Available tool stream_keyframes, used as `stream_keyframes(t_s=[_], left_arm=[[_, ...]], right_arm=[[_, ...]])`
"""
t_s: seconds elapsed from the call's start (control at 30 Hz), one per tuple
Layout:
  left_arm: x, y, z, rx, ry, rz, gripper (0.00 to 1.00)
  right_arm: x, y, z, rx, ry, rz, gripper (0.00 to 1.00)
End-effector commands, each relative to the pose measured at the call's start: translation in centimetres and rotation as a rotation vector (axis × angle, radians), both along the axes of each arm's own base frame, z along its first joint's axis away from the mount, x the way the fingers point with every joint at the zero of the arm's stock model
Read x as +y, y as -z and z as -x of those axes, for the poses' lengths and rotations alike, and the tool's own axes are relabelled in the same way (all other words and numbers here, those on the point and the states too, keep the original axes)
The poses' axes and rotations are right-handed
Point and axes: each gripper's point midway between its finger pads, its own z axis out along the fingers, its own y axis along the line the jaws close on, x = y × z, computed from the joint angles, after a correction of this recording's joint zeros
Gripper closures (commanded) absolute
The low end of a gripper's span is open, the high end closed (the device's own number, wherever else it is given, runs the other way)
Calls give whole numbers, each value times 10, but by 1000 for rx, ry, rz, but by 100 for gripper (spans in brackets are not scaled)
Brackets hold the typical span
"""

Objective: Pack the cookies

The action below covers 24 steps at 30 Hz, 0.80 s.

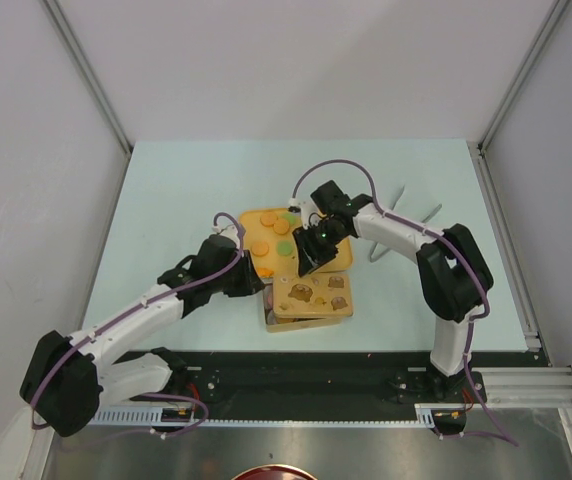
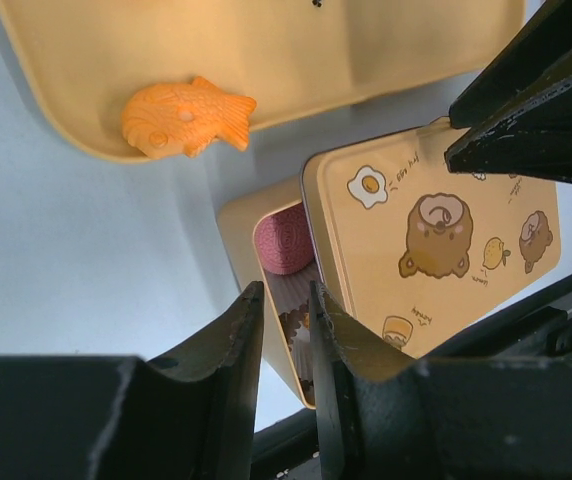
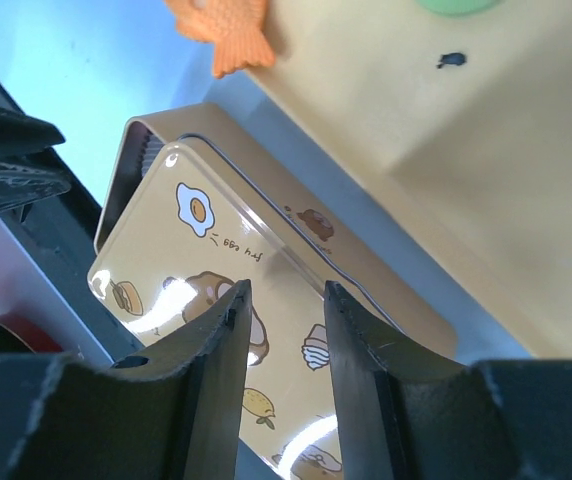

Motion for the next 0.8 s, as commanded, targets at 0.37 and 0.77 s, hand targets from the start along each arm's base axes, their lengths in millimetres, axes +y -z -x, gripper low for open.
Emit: stream_keyframes(t_s=[0.37, 0.77], left_arm=[[-7, -12, -4, -24, -3, 41, 70], [-8, -14, -2, -28, -6, 63, 70]], right_arm=[[13, -13, 32, -29, -67, -69, 60], [23, -22, 33, -75, -52, -96, 60]])
